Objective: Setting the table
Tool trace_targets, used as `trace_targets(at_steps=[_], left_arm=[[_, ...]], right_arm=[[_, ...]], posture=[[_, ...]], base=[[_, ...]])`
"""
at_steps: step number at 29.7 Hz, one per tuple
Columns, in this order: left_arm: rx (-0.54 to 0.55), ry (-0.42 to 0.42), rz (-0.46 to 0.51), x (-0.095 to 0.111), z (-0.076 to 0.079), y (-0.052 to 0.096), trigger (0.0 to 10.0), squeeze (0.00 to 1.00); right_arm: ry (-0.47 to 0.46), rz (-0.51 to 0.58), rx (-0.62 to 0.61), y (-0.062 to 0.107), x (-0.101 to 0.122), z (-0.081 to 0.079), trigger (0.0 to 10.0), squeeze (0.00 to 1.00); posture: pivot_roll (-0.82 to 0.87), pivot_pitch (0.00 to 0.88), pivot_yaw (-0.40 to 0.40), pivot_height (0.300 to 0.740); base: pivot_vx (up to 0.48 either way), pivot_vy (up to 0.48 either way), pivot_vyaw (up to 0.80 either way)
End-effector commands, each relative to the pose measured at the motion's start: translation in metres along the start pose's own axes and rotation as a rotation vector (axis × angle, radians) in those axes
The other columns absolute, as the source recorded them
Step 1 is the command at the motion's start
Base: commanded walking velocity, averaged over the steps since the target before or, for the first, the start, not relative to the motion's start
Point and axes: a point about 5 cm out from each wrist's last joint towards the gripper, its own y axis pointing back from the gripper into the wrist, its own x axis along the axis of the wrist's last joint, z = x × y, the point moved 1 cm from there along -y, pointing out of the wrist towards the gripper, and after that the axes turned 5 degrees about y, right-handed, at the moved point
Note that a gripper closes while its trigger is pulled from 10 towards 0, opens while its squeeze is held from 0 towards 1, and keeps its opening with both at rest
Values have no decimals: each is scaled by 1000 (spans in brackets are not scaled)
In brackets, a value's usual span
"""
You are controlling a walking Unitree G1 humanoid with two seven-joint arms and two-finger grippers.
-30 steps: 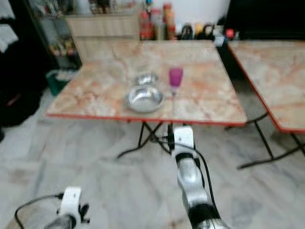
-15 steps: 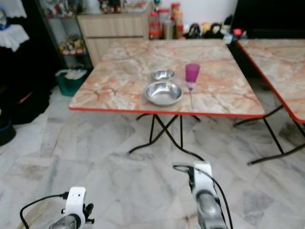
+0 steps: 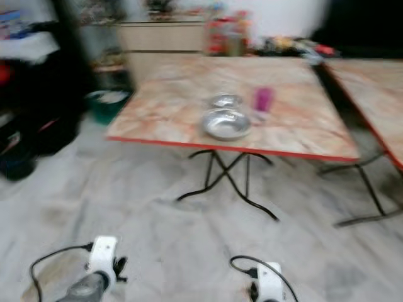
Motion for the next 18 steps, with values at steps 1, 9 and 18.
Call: trace_targets(at_steps=[1,9,18], left_arm=[[8,-33,42,17,-5,-3,10000,0],[7,-27,47,18,-5,-3,10000,0],[7,-18,44,16,-5,-2,10000,0]], right_arm=[[-13,15,13,-2,8,-7,10000,0],[-15,17,23,-2,10,-9,10000,0],[-10,-2,-1,-1,4,-5,10000,0]], posture=[[-3,0,83,740],[-1,0,79,740],[2,0,77,740]], base=[[394,0,0],[398,0,0],[398,0,0]])
